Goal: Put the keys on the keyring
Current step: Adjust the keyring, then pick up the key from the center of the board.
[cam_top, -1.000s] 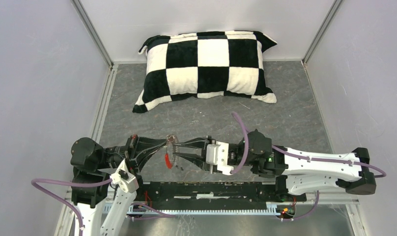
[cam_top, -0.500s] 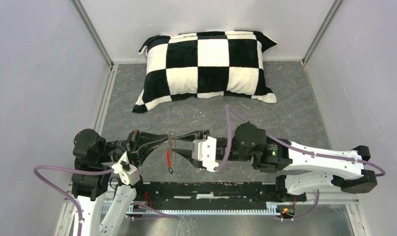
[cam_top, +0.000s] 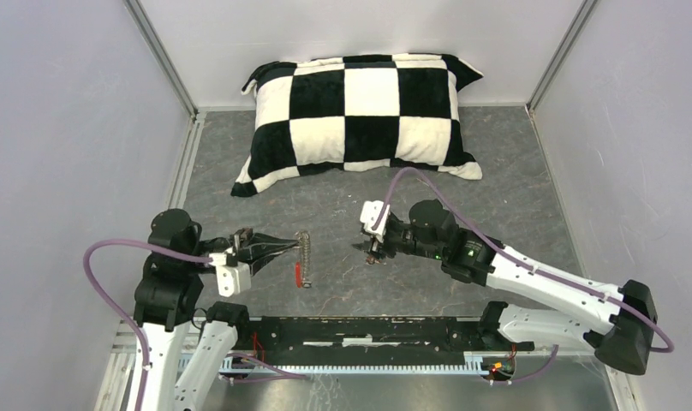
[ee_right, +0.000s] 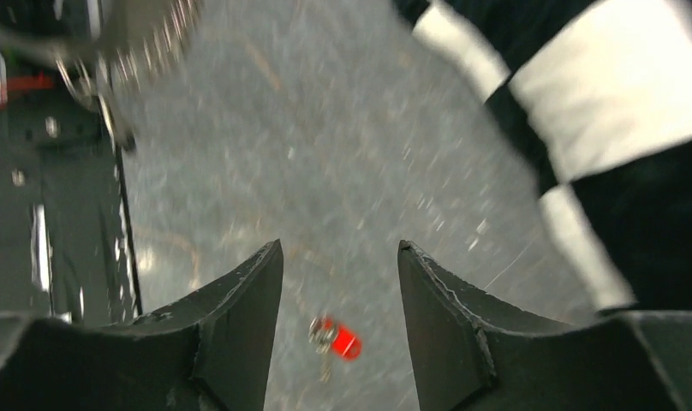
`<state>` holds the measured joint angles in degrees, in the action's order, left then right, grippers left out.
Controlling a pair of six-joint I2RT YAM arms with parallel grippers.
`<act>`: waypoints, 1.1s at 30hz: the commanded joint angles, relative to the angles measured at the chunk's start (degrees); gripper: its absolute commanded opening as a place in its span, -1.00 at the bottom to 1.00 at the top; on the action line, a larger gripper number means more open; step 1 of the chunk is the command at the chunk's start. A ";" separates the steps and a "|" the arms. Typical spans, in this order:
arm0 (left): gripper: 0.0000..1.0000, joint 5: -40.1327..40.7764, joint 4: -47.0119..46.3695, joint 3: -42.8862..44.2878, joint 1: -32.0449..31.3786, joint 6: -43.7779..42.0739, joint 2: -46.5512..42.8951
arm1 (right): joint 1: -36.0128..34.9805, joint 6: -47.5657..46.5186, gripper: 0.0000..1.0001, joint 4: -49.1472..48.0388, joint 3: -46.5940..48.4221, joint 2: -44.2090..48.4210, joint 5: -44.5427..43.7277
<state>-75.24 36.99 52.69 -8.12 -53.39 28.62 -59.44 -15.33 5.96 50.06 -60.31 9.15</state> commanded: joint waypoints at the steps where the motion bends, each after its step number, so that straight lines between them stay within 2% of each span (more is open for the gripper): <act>1: -0.96 -2.34 1.11 -2.14 0.12 4.49 0.90 | 5.91 5.96 0.15 -7.53 -11.80 1.76 7.16; 4: -0.96 -2.45 2.81 -4.93 0.12 2.78 0.46 | 11.16 7.07 0.13 -15.51 -19.70 0.79 12.01; 7: -0.96 -2.60 5.06 -7.52 0.12 1.30 -0.24 | 13.51 4.85 0.08 -19.10 -21.86 -3.57 17.20; 11: -0.96 -3.26 5.12 -9.04 0.13 1.62 -0.84 | 16.29 -5.29 -0.01 -14.72 -17.75 -11.62 21.58; 16: -0.95 -3.60 5.06 -8.67 0.12 2.23 -0.96 | 21.02 -16.47 -0.09 -2.72 -9.04 -23.38 31.78; 25: -0.95 -3.69 5.18 -7.87 0.10 2.60 -1.67 | 23.54 -22.78 -0.16 1.48 -3.22 -32.59 38.67; 33: -0.95 -3.41 5.11 -7.53 0.10 2.91 -2.07 | 23.48 -22.65 -0.25 -0.14 -2.43 -36.22 39.79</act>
<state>-76.90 42.37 43.33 -8.12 -51.88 27.22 -35.99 -36.36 6.79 45.93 -95.42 46.59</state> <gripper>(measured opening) 0.034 0.390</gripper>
